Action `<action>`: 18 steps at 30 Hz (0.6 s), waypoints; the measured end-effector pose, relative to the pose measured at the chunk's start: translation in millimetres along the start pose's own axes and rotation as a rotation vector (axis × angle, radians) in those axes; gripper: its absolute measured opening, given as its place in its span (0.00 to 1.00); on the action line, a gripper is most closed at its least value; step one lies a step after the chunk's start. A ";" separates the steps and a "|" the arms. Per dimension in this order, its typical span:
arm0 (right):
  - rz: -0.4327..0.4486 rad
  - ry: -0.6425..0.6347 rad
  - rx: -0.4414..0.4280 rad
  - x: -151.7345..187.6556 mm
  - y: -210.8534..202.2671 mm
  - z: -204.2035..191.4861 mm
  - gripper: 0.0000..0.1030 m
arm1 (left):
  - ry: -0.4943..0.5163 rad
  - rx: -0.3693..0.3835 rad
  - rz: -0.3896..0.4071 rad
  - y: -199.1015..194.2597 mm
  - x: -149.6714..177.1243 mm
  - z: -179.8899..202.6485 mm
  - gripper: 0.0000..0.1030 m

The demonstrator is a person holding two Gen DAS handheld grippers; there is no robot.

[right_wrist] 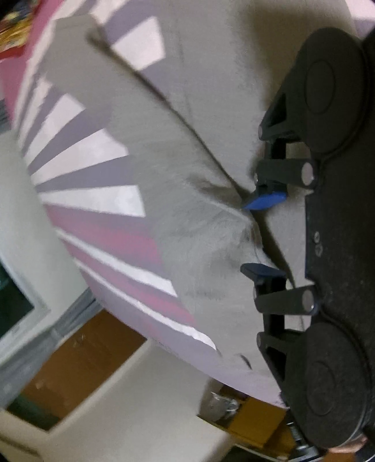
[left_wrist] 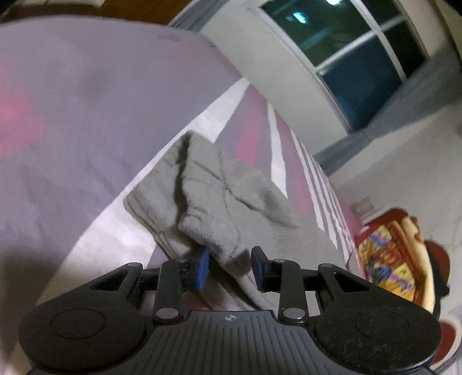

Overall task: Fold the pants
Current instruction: 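Grasp a cuff with the left tool while the right tool grasps the other cuff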

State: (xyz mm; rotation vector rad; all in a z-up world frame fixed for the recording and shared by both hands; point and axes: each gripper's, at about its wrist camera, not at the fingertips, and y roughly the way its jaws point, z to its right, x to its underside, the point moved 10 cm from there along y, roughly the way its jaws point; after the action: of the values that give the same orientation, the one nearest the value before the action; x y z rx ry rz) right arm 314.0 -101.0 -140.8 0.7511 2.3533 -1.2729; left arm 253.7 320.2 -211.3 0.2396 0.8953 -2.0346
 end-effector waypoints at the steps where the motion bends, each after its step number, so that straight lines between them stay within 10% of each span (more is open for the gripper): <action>1: -0.010 0.021 0.005 -0.3 6.9 2.9 0.40 | -0.023 0.008 -0.002 3.0 0.7 -2.0 0.30; 7: -0.029 0.121 0.018 -2.0 28.7 14.3 0.39 | -0.064 0.038 0.028 14.5 2.4 1.3 0.30; 13: -0.025 0.171 0.044 -2.1 38.9 32.5 0.06 | 0.003 -0.074 -0.024 47.8 -3.8 3.8 0.30; 18: 0.101 0.060 -0.029 -1.7 -5.7 6.5 0.04 | 0.054 -0.010 0.052 25.2 -36.5 25.1 0.25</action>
State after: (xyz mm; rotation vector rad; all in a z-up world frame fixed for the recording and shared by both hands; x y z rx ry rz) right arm 312.3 -109.6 -139.5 0.8982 2.3434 -1.1869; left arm 299.3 317.9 -188.7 0.3106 0.9235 -1.9827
